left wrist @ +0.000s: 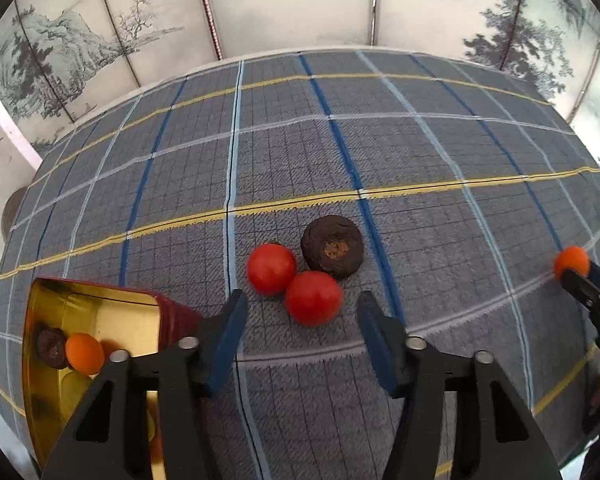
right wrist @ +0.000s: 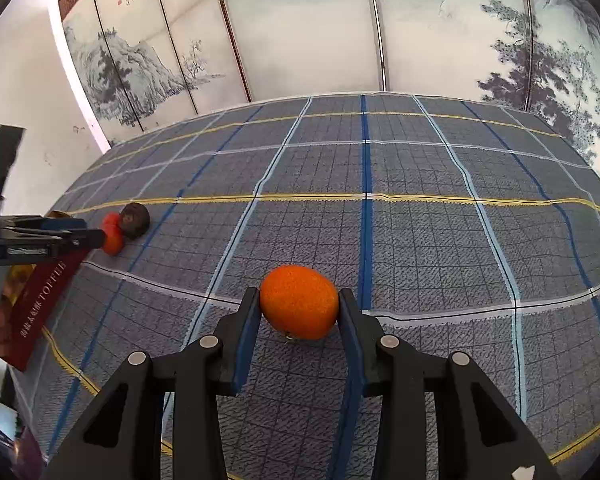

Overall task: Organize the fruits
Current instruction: 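Grasp an orange with the right tool while left tool grasps a red fruit, then carry the red fruit into the tin and open the left tool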

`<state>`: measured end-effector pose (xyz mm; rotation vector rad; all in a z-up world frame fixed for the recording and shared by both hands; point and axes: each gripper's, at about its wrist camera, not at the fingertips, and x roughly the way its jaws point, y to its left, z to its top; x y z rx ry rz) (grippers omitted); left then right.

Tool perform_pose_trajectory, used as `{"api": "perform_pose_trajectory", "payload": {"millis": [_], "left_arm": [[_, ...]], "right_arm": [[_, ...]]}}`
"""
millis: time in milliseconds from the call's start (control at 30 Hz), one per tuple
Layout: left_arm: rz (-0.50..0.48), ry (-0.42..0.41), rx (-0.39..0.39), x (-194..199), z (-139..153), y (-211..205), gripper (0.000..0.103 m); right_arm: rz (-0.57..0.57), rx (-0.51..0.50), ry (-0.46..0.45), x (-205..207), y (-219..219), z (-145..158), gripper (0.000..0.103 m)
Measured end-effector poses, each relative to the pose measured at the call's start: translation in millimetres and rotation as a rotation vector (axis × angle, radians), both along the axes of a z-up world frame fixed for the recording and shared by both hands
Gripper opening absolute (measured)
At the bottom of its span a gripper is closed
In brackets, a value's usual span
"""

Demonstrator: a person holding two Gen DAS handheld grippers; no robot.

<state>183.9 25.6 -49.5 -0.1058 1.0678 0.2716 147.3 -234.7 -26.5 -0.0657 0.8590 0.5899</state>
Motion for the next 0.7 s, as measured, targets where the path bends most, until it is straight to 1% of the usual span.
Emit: {"api": "perform_pose_trajectory", "payload": {"millis": [67,133,167,200,300,333,400,467,567,700], "left_arm": [[0.004,0.025,-0.030,6.4,-7.9,2.8,0.040],[0.010,0.023,-0.032,8.4,-11.7,3.7,0.039],[0.006,0.023,-0.035,9.3,-12.8,2.9,0.033],[0.000,0.021,-0.039,9.3,-12.9,2.3,0.033],[0.002,-0.007,-0.018,3.8,-8.7,-1.2,0.032],[0.005,-0.018,-0.026,-0.8,-5.5,-2.2,0.032],[0.004,-0.049,-0.063,-13.1,3.9,-5.8,0.032],[-0.002,-0.079,-0.061,-29.8,16.2,-13.9,0.032],[-0.022,-0.106,-0.076,-52.6,30.9,-24.8,0.032],[-0.031,-0.132,-0.061,-84.0,48.0,-37.2,0.032]], "right_arm": [[0.005,0.008,0.004,0.5,-0.5,0.0,0.036],[0.014,0.011,0.006,-0.1,0.5,-0.2,0.036],[0.016,0.011,0.007,0.2,0.6,-0.6,0.036],[0.018,0.009,0.009,-0.1,1.0,-1.0,0.036],[0.016,0.011,0.020,1.2,1.5,-1.8,0.036],[0.014,0.012,0.027,1.9,1.3,-2.5,0.036],[0.005,0.012,0.039,4.2,0.4,-4.4,0.036],[0.000,0.009,0.052,6.4,-0.3,-6.4,0.036],[0.001,-0.004,0.046,5.7,1.8,-6.8,0.036],[0.004,-0.032,0.036,4.1,6.4,-7.0,0.036]]}}
